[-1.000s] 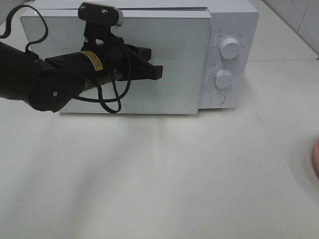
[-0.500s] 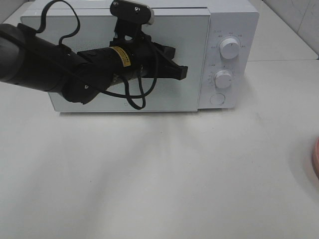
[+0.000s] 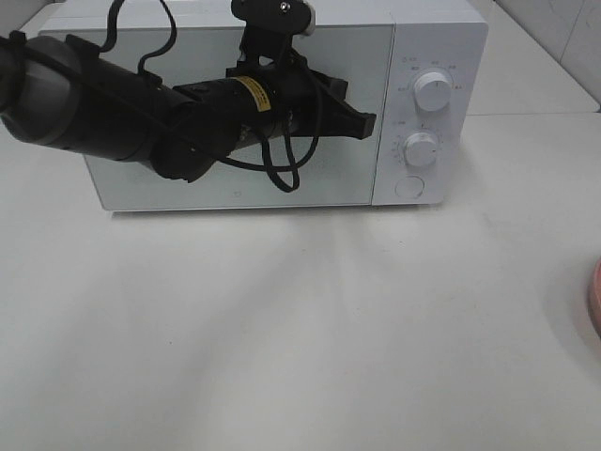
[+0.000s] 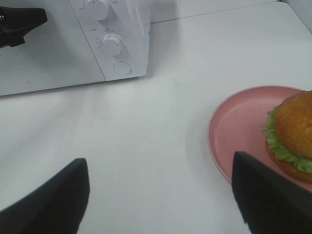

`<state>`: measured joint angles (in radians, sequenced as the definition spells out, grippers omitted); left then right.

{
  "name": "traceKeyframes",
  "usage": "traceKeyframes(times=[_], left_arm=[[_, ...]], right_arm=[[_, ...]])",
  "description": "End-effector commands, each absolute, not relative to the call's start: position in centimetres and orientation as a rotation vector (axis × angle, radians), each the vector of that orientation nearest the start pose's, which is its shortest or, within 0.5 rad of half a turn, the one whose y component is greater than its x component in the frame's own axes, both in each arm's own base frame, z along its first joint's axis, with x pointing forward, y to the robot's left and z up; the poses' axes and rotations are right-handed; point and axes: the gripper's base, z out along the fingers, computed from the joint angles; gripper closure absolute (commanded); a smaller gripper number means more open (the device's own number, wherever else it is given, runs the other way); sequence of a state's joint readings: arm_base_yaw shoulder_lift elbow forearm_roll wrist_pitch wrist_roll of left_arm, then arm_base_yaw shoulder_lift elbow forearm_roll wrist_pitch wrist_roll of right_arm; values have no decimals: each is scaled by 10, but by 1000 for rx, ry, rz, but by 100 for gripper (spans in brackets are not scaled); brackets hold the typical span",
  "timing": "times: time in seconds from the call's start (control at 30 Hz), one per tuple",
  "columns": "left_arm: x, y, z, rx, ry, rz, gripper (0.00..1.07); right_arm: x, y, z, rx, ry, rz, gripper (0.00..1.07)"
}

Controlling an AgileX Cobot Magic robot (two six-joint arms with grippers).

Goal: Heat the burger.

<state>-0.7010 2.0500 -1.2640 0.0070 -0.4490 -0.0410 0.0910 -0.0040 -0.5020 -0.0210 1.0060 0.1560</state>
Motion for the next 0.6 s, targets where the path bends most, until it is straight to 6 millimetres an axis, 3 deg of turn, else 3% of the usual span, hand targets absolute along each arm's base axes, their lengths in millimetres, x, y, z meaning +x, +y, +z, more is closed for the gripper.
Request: traceKeyframes(times=[0.03,0.27,0.33,0.37,0.4,0.43,0.47,0.5,0.53,0.57,0.6], left_arm=[[350,-295,212,527,1752,-552,107],[326,-305,223,632,1879,-551,104],[313,-307,228,686,1947,-543,82],[313,-307,228,686,1947,-543,82],[303,-309,233,726,1989,-541,59],[303,-309,233,726,1989,-541,59],[293,-310,237,763,2036,-537,29],[287,-311,240,777,2061,-540,17],[287,-311,240,777,2061,-540,17],[275,-312,244,821,2107,-535,4],[269,-312,247,846,2134,-529,5]], right_arm=[[-7,-2,282,60,1955,126,32],[-7,-2,282,60,1955,126,32],[-7,-2,282,60,1955,126,32],[-7,-2,282,60,1955,126,32],[-7,-2,282,60,1955,126,32],[-7,-2,282,60,1955,126,32],[-7,-2,282,60,1955,126,32],[-7,-2,282,60,1955,126,32],[-7,-2,282,60,1955,126,32],[-7,-2,282,60,1955,126,32],[-7,-2,282,60,1955,126,32]])
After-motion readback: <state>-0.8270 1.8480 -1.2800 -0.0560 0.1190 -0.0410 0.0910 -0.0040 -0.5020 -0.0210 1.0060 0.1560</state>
